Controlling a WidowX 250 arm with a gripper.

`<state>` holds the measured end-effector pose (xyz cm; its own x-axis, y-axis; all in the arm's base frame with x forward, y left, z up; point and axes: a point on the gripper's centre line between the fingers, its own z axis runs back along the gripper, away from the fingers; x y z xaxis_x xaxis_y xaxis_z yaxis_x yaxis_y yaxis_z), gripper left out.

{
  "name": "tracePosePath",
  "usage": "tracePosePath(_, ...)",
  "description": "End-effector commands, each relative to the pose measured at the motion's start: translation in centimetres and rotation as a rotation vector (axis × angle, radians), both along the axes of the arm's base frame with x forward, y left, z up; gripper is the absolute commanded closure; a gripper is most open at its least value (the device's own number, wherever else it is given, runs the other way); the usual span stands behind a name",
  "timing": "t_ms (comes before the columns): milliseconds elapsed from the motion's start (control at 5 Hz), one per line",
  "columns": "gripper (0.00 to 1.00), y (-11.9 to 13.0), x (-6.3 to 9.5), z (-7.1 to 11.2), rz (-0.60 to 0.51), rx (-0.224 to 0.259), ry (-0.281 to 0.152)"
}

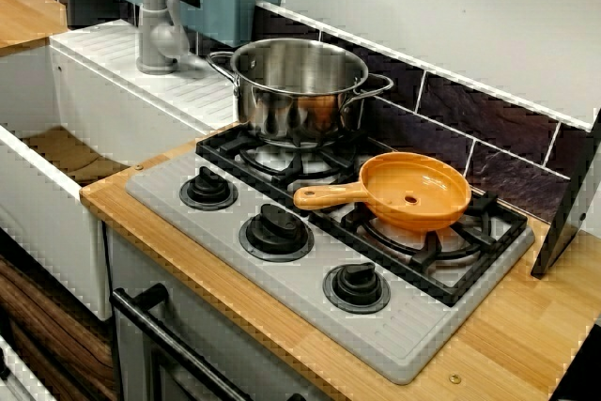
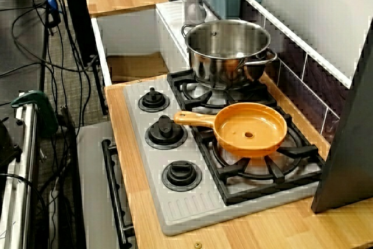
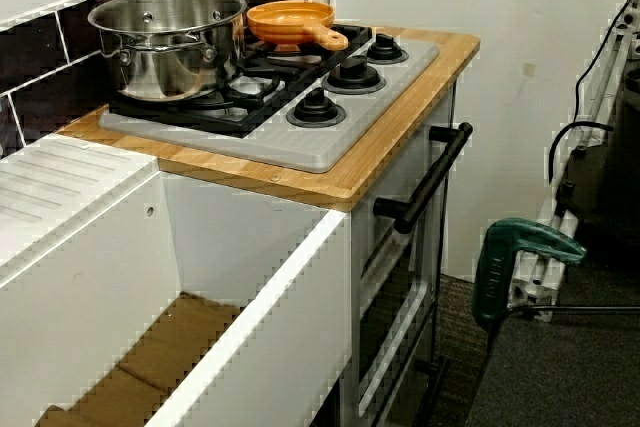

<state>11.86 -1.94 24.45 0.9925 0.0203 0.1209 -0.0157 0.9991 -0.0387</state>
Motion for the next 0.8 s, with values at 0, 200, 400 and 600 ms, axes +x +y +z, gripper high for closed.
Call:
tracePosePath(0,0.0,0.0,0.0,0.0,0.0,0.0,0.0)
tracePosePath(200,0.0,-1.1,0.2,0.3,-0.049,-0.019,0.072)
tracePosePath(400,1.0,-4.8,3.9,-0.9,-0.092,-0.024,0.144)
tracePosePath(600,1.0,-6.0,6.2,-2.6,-0.097,-0.044,0.207)
